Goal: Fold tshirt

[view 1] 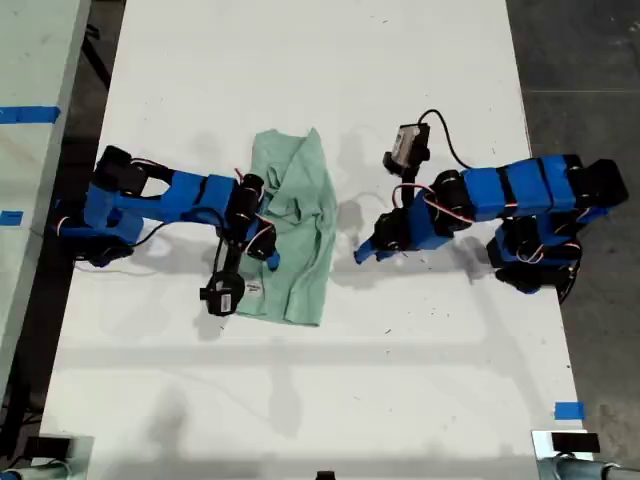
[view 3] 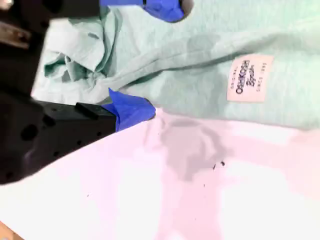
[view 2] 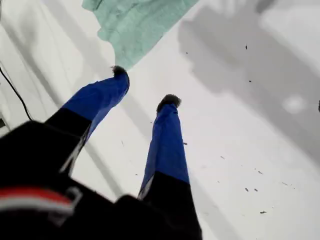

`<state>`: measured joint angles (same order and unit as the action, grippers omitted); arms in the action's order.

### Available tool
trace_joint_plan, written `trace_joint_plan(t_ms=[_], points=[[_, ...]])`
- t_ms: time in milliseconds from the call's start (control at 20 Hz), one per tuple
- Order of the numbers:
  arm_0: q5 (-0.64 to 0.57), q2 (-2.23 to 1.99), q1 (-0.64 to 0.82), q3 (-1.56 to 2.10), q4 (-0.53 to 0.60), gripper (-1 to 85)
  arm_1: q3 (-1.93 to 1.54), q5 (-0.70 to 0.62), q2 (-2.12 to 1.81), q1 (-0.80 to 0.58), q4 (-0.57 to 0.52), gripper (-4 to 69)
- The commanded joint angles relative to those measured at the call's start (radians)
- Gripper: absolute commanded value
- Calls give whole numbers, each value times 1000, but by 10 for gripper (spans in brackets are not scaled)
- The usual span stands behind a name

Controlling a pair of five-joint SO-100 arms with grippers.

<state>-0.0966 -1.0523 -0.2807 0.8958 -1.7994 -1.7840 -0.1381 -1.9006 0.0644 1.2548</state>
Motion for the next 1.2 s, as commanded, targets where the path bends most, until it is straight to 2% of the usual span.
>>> trace_joint_plan(t_ms=[0,150,400,800,1150], points=[[54,-160,-44,87,-15,247,29,26,-41,29,-37,170],[107,-356,-71,376,158,238,98,54,44,64,-46,182],[201,-604,-81,703,310,257,327,77,290,118,-31,208],[261,-736,-115,831,310,283,689,91,580,143,92,230],[236,-661,-104,881,457,283,732,67,687,104,94,232]])
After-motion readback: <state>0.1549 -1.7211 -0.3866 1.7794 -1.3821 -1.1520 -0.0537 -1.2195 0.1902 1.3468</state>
